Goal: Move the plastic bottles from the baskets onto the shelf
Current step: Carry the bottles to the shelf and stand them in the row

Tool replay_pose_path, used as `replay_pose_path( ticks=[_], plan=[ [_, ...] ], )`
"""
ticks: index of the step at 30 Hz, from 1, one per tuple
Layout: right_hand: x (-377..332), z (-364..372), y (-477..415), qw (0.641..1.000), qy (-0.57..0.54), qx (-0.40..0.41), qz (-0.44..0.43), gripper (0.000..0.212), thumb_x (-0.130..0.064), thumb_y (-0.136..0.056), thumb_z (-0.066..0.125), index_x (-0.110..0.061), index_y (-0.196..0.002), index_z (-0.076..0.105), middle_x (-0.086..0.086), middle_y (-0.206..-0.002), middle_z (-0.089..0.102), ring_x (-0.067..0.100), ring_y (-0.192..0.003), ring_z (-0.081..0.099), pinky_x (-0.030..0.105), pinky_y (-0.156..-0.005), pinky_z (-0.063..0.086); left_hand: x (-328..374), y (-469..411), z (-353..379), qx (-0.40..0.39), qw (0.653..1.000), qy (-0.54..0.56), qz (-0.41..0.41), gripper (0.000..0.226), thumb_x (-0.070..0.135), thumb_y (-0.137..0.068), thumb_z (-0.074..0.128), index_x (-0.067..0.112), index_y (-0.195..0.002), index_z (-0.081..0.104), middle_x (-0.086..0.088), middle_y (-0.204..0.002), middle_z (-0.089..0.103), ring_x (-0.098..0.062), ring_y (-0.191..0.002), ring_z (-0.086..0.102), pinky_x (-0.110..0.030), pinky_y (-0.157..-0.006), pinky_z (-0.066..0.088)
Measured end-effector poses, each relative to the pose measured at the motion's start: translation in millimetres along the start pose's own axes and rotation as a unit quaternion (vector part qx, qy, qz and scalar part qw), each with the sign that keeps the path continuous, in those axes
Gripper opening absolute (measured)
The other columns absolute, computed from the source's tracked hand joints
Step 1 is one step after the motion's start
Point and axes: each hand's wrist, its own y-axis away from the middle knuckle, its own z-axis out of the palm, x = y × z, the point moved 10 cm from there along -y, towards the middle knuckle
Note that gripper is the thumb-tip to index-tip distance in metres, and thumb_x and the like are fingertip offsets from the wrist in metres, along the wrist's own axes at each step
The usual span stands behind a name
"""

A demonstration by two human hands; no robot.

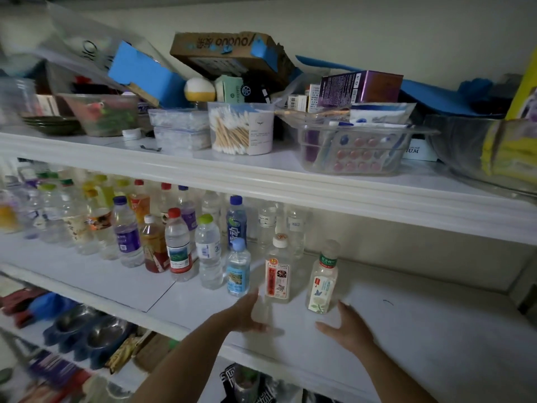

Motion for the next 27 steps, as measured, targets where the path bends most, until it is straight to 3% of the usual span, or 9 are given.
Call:
replay_pose_path(
  ticks=[5, 10, 13, 17, 23, 27],
  plan=[
    [-41, 48, 53, 0.984, 0.169, -0.041, -0.040, 0.111, -0.081, -0.075, 0.048, -0.014, -0.154, 0.009, 0.007, -0.162, 0.013, 0.020, -0.149, 0.012, 0.034, -0.120, 0.011, -57, 68, -6, 0.009, 0.973, -0.229, -0.002, 0.109, 0.067, -0.082, 0.056, 0.017, -0.154, -0.009, -0.007, -0.162, -0.007, -0.025, -0.150, -0.004, -0.046, -0.120, 0.003],
    [-151, 94, 88, 0.970, 0.182, -0.056, -0.153, 0.109, -0.077, -0.078, 0.049, -0.016, -0.155, 0.004, 0.004, -0.163, 0.005, 0.016, -0.150, 0.004, 0.035, -0.121, 0.003, -130, 160, -47, 0.086, 0.952, -0.288, -0.064, 0.098, 0.051, -0.092, 0.053, 0.016, -0.152, -0.016, -0.007, -0.160, -0.018, -0.026, -0.148, -0.015, -0.048, -0.119, -0.005],
    [-240, 133, 113, 0.948, 0.179, -0.079, -0.251, 0.107, -0.073, -0.080, 0.052, -0.019, -0.155, -0.002, 0.001, -0.163, -0.004, 0.013, -0.150, -0.006, 0.037, -0.120, -0.005, -179, 226, -79, 0.131, 0.947, -0.271, -0.115, 0.095, 0.048, -0.094, 0.052, 0.017, -0.152, -0.016, -0.007, -0.160, -0.021, -0.026, -0.147, -0.018, -0.047, -0.118, -0.008],
    [-364, 193, 152, 0.902, 0.201, -0.117, -0.364, 0.110, -0.075, -0.079, 0.050, -0.020, -0.154, -0.008, -0.001, -0.162, -0.012, 0.014, -0.149, -0.015, 0.042, -0.120, -0.009, -260, 336, -109, 0.191, 0.930, -0.227, -0.216, 0.100, 0.063, -0.089, 0.049, 0.020, -0.153, -0.015, -0.002, -0.160, -0.021, -0.023, -0.147, -0.018, -0.045, -0.117, -0.012],
    [-538, 287, 243, 0.813, 0.227, -0.154, -0.513, 0.115, -0.082, -0.075, 0.045, -0.020, -0.153, -0.013, 0.000, -0.160, -0.021, 0.020, -0.147, -0.021, 0.045, -0.117, -0.011, -362, 524, -128, 0.241, 0.869, -0.185, -0.391, 0.102, 0.068, -0.087, 0.044, 0.018, -0.152, -0.015, -0.004, -0.159, -0.022, -0.023, -0.147, -0.020, -0.047, -0.118, -0.013],
    [-625, 343, 328, 0.749, 0.209, -0.180, -0.602, 0.115, -0.082, -0.075, 0.044, -0.021, -0.154, -0.012, 0.001, -0.161, -0.020, 0.019, -0.147, -0.021, 0.044, -0.116, -0.016, -403, 644, -116, 0.269, 0.810, -0.159, -0.497, 0.108, 0.076, -0.082, 0.041, 0.018, -0.152, -0.018, -0.005, -0.160, -0.022, -0.024, -0.147, -0.020, -0.047, -0.117, -0.014]
  ],
)
